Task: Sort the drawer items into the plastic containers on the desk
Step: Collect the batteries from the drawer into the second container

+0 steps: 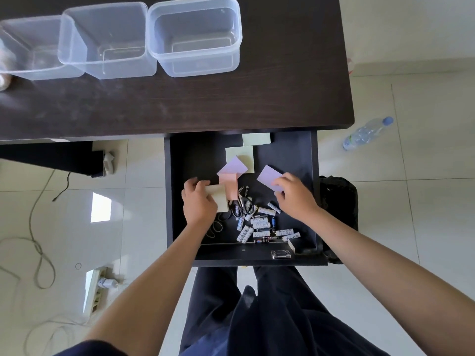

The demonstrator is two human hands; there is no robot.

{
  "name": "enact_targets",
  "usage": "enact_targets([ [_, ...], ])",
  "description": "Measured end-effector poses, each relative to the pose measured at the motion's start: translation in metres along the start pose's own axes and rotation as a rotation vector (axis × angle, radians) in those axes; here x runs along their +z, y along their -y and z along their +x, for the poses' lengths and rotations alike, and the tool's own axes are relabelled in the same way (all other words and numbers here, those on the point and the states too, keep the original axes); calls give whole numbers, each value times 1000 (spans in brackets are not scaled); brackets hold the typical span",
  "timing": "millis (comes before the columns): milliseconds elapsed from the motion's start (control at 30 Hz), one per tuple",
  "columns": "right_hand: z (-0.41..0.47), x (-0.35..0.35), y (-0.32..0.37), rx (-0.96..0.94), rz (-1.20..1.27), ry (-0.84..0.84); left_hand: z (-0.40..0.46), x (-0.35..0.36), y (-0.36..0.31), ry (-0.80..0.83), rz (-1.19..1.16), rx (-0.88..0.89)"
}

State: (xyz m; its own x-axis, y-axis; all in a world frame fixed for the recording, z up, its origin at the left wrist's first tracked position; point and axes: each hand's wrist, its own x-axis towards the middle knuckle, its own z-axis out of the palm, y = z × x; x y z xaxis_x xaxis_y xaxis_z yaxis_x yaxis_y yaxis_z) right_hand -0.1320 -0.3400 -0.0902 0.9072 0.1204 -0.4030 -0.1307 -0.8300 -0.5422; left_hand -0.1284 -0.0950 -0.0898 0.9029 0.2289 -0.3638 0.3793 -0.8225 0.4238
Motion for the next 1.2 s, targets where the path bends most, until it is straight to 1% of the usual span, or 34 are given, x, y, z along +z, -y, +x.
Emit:
enact_targets([
  [67, -8, 8, -3, -1, -57, 158, -14, 6, -4, 34, -37, 58],
  [100, -12, 12, -3, 3, -111, 227, -21, 11, -6, 102, -69, 75],
  [167, -18, 20, -4, 5, -206, 305, -36, 21, -11, 337, -99, 114],
  [233, -21, 28, -4, 16, -242, 322, -47, 33, -13, 554, -65, 177],
  [267, -22, 31, -4, 19, -252, 318, -50, 38, -14, 620, -48, 188],
  [333, -23, 35, -5, 24, -269, 306, -51, 42, -18, 663, -8, 200],
  [467, -23, 39, -9, 17, -279, 296, -42, 43, -22, 660, 124, 249],
  [567, -24, 39, -11, 7, -279, 282, -35, 40, -19, 551, 216, 299],
  [667, -25, 40, -12, 9, -281, 271, -30, 35, -16, 450, 313, 299],
  [767, -24, 40, -10, 19, -273, 266, -24, 30, -11, 419, 513, 331],
  [1000, -23, 40, -9, 36, -266, 274, -11, 28, -1, 396, 748, 410],
  [1100, -23, 40, -10, 27, -275, 286, -1, 27, 6, 364, 792, 444],
  [1200, -24, 40, -12, 17, -281, 285, 8, 22, 10, 332, 757, 460],
])
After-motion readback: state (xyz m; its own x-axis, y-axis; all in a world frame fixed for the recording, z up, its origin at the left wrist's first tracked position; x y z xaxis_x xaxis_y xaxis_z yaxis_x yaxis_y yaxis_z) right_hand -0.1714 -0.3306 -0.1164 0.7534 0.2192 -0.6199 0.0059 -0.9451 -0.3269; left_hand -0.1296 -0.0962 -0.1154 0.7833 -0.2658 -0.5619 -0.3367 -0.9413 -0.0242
